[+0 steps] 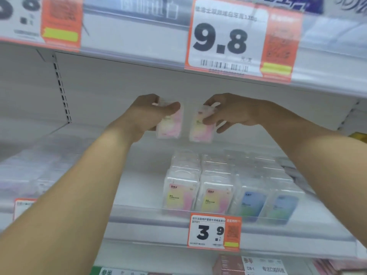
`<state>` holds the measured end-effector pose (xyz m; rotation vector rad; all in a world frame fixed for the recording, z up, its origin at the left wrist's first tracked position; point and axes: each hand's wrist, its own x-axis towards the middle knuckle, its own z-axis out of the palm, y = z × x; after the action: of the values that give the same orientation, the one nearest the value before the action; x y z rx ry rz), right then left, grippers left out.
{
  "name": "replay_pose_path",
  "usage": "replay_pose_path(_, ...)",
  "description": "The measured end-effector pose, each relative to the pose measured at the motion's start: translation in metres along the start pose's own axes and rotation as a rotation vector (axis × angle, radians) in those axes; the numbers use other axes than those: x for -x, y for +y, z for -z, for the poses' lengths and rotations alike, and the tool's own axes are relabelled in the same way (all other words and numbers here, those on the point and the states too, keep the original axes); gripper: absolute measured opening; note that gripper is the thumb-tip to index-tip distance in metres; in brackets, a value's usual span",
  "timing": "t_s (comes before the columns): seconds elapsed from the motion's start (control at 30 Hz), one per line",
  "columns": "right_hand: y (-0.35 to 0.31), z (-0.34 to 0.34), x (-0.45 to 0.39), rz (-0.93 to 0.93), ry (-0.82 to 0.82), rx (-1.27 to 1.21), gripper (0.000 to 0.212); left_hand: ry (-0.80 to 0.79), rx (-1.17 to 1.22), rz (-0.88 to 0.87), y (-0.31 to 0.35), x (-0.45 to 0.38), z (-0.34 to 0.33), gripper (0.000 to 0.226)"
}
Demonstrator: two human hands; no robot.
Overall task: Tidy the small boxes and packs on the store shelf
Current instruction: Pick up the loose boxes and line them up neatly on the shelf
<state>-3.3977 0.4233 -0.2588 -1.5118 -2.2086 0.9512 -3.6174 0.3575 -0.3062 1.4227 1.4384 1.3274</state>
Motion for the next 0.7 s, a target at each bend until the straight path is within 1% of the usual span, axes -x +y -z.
replay_pose_path(0.1, 0.011, -0.006, 0.011, 0.019, -0.015, -0.016, 0.042, 0.019, 0.082, 0.051, -0.017, 0.012, -0.013, 0.037)
replay_pose_path(0.17, 0.014, -0.009, 0.019, 0.064, 0.009, -0.040, 0.037, 0.036, 0.135, 0.091, -0.026, 0.016, -0.016, 0.034)
replay_pose_path(0.27, 0.016, -0.009, 0.024, 0.123, 0.081, -0.031, 0.029, -0.019, 0.213, 0.124, -0.030, 0.018, -0.014, 0.030)
replay_pose_path(0.37, 0.017, -0.010, 0.027, 0.135, 0.094, 0.003, 0.029, -0.125, 0.144, 0.117, -0.027, 0.019, -0.010, 0.031)
replay_pose_path(0.5, 0.020, -0.014, 0.029, 0.092, -0.046, 0.026, 0.034, -0.332, 0.002, 0.105, -0.029, 0.021, -0.013, 0.023)
replay_pose_path(0.57, 0.022, -0.016, 0.028, 0.080, -0.077, 0.041, 0.034, -0.411, -0.044, 0.118, -0.031, 0.022, -0.016, 0.021)
replay_pose_path(0.63, 0.023, -0.017, 0.026, 0.070, -0.093, 0.048, 0.031, -0.445, -0.079, 0.141, -0.032, 0.020, -0.017, 0.022)
replay_pose_path(0.7, 0.024, -0.018, 0.026, 0.063, -0.119, 0.062, 0.026, -0.462, -0.072, 0.186, -0.033, 0.019, -0.016, 0.027)
